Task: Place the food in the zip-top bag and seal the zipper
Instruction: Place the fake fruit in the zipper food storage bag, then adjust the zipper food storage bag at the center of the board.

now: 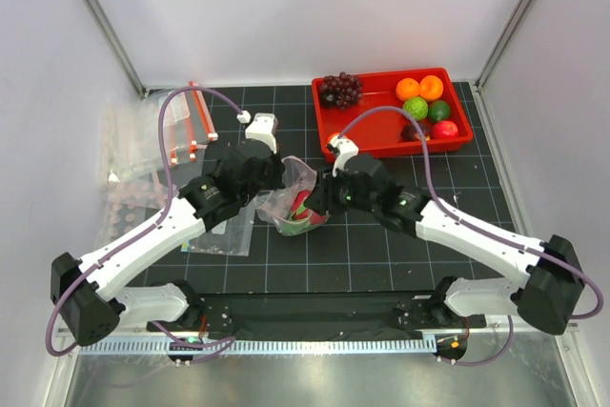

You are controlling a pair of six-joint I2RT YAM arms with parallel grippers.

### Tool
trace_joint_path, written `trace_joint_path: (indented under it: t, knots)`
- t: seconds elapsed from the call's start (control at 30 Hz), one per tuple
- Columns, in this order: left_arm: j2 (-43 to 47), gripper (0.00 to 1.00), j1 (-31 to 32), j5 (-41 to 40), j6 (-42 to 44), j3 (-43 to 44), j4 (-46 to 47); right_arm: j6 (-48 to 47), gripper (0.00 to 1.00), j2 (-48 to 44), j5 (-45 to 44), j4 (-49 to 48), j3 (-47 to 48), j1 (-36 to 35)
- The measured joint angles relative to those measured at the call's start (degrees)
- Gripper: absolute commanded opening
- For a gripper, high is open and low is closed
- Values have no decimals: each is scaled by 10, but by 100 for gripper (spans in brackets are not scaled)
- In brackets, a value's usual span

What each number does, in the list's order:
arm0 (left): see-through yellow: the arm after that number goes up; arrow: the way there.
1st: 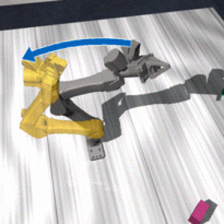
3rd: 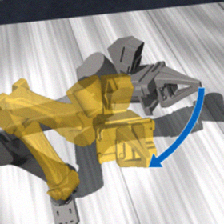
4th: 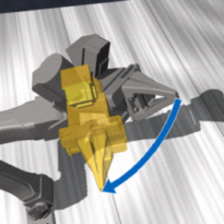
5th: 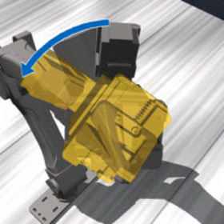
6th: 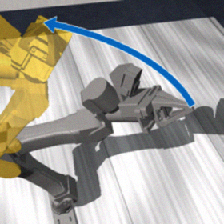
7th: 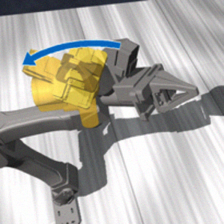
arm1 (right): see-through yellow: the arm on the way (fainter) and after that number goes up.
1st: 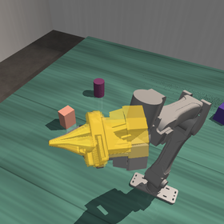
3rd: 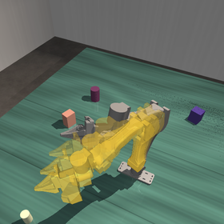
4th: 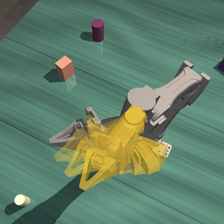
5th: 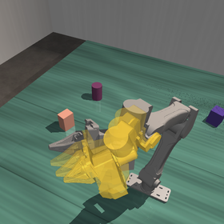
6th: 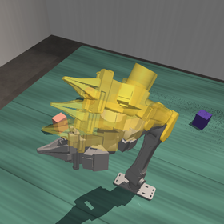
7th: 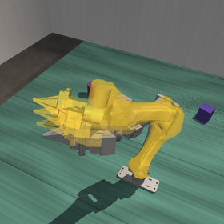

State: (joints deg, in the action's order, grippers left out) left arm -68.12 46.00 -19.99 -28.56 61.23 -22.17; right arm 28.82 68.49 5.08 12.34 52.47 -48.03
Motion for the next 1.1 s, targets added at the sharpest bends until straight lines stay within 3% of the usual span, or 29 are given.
trace_joint_path:
  t: [0.07, 0.2, 0.4, 0.8, 1.1]
  knots:
    - [0, 0, 0, 0, 0, 0, 0, 10, 22, 22, -24, 8, 7, -16]
    - [0, 0, 0, -3, 0, 0, -1, 19, 1, 49, -56, 28, 17, -29]
    - [0, 0, 0, -29, 3, 20, -35, 12, 1, 59, -85, 86, 74, -29]
    - [24, 0, 4, -36, -9, 143, -130, -36, 1, 152, -126, 257, 424, -20]
    - [49, 0, 5, -73, -10, 168, -176, -55, 1, 152, -119, 267, 415, 2]
